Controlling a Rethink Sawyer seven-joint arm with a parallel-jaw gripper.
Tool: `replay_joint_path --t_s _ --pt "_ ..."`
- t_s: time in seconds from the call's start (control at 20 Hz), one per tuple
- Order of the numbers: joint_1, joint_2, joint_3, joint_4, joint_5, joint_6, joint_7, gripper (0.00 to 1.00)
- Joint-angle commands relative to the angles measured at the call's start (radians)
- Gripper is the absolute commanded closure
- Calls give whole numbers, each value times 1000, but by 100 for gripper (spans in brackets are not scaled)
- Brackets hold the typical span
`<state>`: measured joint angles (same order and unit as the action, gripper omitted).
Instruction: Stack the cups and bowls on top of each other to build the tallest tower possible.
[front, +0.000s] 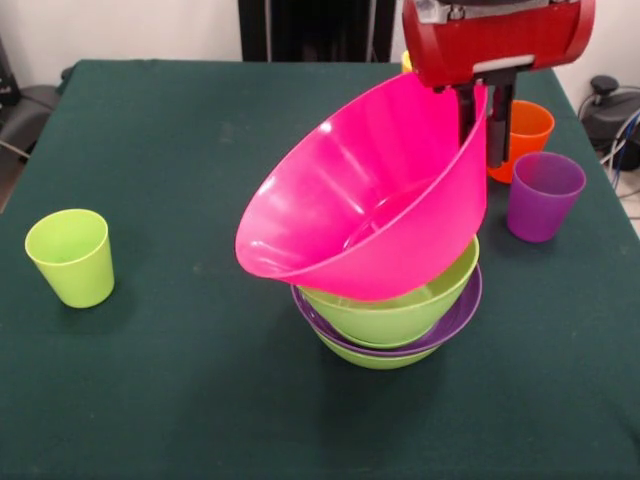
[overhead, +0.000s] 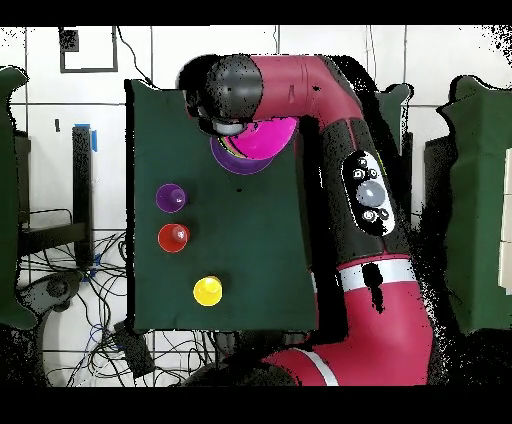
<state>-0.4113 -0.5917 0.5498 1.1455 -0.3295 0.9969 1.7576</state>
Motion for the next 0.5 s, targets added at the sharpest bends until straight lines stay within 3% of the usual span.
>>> replay_joint_path --t_s 0.05,0.5 --pt "19 17 -59 -36 -37 -1 46 100" --pt "27 12 -67 -45 -31 12 45 100"
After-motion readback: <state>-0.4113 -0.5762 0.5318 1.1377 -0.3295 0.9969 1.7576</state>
